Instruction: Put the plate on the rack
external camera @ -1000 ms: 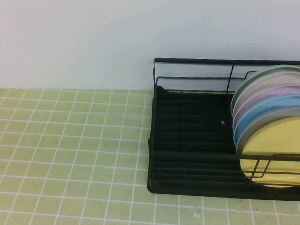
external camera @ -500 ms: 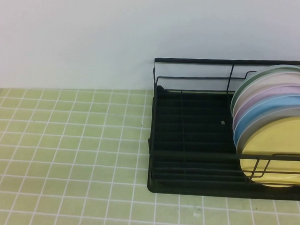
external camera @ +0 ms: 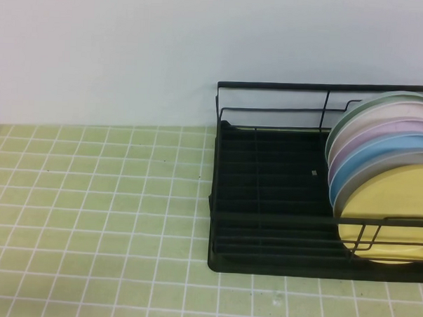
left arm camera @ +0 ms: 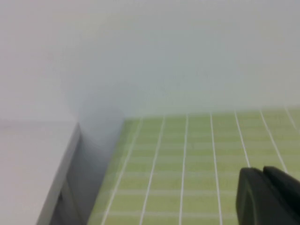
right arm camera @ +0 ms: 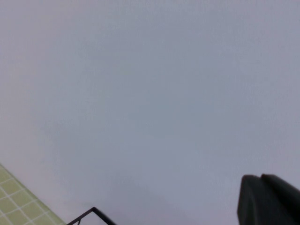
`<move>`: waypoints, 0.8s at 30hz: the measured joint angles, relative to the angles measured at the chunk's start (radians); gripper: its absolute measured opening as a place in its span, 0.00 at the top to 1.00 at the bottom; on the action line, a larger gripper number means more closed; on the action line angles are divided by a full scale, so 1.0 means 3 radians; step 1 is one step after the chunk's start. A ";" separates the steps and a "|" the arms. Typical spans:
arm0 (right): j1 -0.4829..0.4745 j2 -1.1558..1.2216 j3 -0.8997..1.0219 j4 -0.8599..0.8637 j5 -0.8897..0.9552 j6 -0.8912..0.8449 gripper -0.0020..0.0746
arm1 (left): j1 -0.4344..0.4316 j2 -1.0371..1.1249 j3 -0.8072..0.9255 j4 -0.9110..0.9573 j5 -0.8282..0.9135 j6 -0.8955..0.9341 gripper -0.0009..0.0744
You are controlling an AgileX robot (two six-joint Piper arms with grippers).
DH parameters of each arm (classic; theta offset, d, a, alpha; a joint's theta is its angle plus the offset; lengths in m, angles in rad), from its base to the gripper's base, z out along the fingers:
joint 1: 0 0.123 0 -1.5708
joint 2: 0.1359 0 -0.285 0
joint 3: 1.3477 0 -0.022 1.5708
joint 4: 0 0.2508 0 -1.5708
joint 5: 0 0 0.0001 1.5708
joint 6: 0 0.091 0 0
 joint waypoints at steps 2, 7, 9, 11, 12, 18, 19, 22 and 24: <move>0.0000 -0.0027 0.0000 0.0000 -0.0039 -0.0017 0.97 | 0.0000 -0.0072 0.0000 0.0027 0.0236 0.0000 0.99; 0.0000 -0.0125 0.0000 0.0028 -0.0032 -0.0089 0.97 | 0.0000 -0.0387 0.0000 -0.0013 0.0897 -0.0226 0.99; 0.0000 -0.0133 0.0006 0.0020 -0.0056 -0.0089 0.97 | 0.0000 -0.0378 0.0000 -0.0025 0.0912 -0.0222 0.99; 0.0000 -0.0194 0.0059 -0.0026 -0.0090 -0.0089 0.97 | 0.0000 -0.0378 0.0000 -0.0025 0.0906 -0.0222 0.99; 0.0000 -0.0259 0.0119 -0.0054 -0.0159 -0.0089 0.97 | 0.0000 -0.0378 0.0000 -0.0025 0.0906 -0.0222 0.99; -0.0012 -0.0879 0.0910 -0.0055 -0.1369 -0.0147 0.97 | 0.0000 -0.0373 0.0000 -0.0025 0.0901 -0.0266 0.99; -0.0020 -0.1018 0.1108 -0.0055 -0.1574 -0.0180 0.97 | 0.0000 -0.0373 0.0000 -0.0025 0.0901 -0.0258 0.99; -0.0025 -0.1449 0.1684 -0.0055 -0.2007 -0.0206 0.97 | 0.0000 -0.0373 0.0000 -0.0025 0.0901 -0.0258 0.99; -0.0025 -0.1688 0.1972 -0.0055 -0.2154 -0.0266 0.97 | 0.0000 -0.0373 0.0000 -0.0025 0.0901 -0.0258 0.99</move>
